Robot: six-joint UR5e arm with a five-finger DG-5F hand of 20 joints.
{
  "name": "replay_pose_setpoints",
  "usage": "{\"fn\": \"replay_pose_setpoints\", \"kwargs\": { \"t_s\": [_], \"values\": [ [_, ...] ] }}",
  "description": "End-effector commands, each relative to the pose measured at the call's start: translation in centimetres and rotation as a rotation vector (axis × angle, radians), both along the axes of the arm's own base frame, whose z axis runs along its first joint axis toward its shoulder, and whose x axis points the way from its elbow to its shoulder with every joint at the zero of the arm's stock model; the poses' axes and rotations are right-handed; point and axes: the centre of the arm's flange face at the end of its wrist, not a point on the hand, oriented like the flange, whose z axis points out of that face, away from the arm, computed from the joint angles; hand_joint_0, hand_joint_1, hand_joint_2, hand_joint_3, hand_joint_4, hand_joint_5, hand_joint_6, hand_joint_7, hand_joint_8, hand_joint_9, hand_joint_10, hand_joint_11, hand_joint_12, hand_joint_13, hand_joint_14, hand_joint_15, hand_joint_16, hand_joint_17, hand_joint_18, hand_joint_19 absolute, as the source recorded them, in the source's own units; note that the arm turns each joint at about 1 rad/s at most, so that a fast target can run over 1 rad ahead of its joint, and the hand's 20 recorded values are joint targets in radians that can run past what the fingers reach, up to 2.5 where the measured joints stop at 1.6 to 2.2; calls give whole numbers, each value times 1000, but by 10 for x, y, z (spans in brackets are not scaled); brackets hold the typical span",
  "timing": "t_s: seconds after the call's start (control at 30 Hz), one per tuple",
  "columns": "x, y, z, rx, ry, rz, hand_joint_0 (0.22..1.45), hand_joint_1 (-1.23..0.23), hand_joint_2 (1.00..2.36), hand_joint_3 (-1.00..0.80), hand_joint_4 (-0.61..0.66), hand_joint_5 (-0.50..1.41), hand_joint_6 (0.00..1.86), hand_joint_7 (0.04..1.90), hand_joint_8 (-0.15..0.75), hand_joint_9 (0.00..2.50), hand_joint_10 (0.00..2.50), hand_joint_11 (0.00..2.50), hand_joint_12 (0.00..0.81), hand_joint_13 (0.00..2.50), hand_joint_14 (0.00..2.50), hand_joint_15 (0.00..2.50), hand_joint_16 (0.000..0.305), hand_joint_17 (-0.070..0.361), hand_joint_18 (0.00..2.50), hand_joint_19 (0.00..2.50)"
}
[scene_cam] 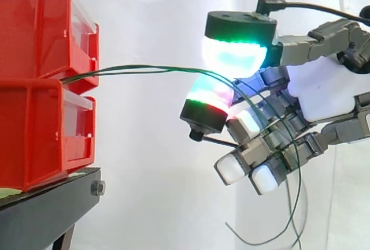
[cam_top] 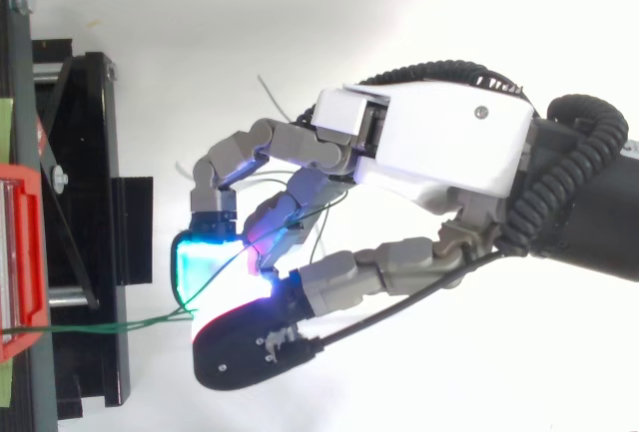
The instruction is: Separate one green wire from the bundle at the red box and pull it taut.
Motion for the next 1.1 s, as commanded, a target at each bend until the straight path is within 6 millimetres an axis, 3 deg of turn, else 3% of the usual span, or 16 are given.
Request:
{"fn": "replay_pose_setpoints", "kwargs": {
  "t_s": [0.0,0.13,0.3,0.53,0.7,1.07],
  "values": [
    [0,1,0,-1,0,1,604,-789,1001,-483,119,-168,882,1044,254,998,22,743,352,787,21,534,53,118,661,624],
    [0,-1,0,1,0,-1,527,-619,1000,-500,134,-161,877,1047,276,1043,23,729,370,814,23,535,55,125,692,638],
    [0,1,0,1,0,1,528,-489,1000,-500,132,-157,871,1069,282,1069,21,736,382,837,20,536,56,126,709,639],
    [0,-1,0,-1,0,-2,594,-668,1014,-300,120,-161,869,1101,273,1055,24,740,373,822,22,544,54,121,692,650],
    [0,0,-1,-1,1,-1,609,-751,1016,-256,119,-166,875,1083,263,1005,25,740,365,802,21,545,54,121,677,641],
    [-1,-1,-1,0,4,-1,646,-878,1000,-500,122,-173,881,1037,250,975,24,746,348,772,21,529,52,118,654,606]
  ]
}}
